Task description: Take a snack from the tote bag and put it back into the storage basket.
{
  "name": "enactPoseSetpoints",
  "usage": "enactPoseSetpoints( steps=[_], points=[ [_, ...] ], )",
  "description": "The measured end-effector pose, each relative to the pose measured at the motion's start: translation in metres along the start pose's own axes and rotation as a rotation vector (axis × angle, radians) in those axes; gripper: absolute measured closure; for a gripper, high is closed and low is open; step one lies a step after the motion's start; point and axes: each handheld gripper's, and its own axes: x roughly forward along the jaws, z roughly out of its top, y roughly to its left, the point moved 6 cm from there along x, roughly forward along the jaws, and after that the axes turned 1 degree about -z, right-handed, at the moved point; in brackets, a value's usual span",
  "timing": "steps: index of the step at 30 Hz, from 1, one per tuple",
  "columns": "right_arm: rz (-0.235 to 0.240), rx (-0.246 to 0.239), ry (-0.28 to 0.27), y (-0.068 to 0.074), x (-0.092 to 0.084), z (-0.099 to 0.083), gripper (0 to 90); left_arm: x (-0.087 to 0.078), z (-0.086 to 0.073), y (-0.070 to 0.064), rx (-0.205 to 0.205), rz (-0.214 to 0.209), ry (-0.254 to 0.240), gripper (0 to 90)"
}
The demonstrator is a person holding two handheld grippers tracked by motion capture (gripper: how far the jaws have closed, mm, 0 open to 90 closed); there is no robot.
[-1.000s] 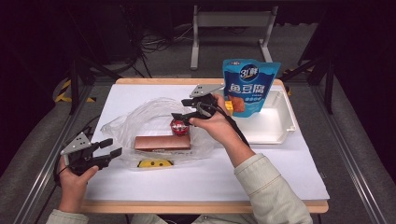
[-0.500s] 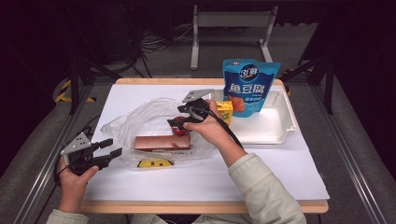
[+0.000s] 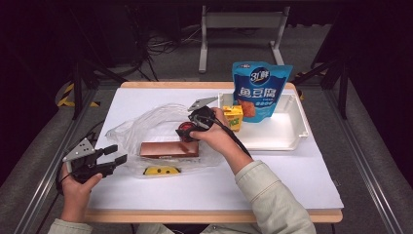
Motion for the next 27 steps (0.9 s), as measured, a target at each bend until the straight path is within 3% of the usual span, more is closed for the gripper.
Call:
enactPoseSetpoints(
  steps=[10,27],
  points=[
    [-0.043,0.016,0.074,-0.004,0.010,-0.010,22.1,0.000,0.000,0.000,0.000,0.001,0.002,41.3],
    [-0.085,0.010,0.133,-0.004,0.024,-0.019,21.3,0.000,0.000,0.000,-0.001,-0.001,-0.002,41.3]
  ],
)
